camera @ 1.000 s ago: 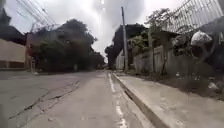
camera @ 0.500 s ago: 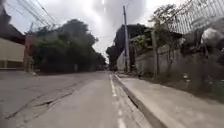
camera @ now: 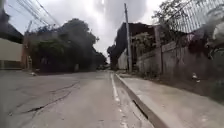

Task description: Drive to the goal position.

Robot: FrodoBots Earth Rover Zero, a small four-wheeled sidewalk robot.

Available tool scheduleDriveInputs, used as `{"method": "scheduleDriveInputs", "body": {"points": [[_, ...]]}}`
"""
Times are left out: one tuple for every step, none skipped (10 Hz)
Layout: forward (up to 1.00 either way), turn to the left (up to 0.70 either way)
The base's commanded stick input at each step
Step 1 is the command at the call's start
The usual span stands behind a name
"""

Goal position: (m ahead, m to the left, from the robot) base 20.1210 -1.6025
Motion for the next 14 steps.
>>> {"method": "scheduleDriveInputs", "body": {"points": [[0.70,0.13],[0.70,0.35],[0.70,0.22],[0.70,0.02],[0.70,0.00],[0.70,0.00],[0.70,0.00],[0.70,0.00],[0.70,0.00],[0.70,0.00],[0.70,0.00],[0.70,0.00],[0.70,0.00],[0.70,-0.10]]}}
